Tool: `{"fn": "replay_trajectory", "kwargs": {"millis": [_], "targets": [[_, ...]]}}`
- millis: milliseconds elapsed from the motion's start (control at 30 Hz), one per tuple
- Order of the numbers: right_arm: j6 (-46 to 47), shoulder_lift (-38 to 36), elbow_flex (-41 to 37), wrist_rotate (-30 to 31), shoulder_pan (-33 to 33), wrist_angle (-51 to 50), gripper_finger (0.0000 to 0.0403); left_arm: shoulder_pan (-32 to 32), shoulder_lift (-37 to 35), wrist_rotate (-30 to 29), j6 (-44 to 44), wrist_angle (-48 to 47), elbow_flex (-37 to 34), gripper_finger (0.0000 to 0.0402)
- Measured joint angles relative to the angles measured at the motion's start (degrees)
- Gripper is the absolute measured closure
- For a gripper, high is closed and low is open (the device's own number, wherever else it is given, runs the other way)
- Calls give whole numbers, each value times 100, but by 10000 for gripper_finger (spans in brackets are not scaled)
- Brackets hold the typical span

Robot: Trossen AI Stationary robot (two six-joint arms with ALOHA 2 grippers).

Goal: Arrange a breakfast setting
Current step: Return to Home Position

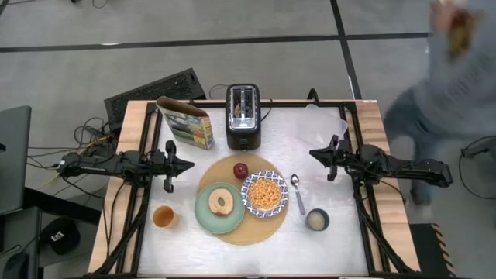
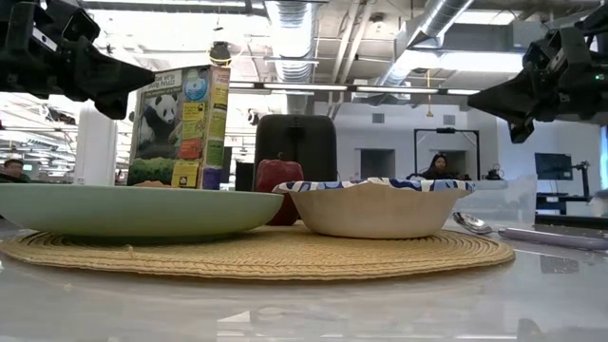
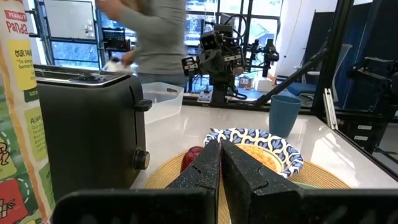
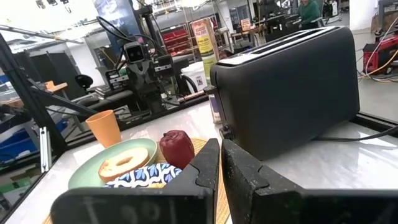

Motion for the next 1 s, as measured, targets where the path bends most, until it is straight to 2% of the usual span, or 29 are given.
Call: {"fn": "replay_trajectory", "kwargs": {"millis": [1000], "targets": [[1,0,-9,-11,-2,-15,355,0,0,-4,-6,-2,-7,401]]}}
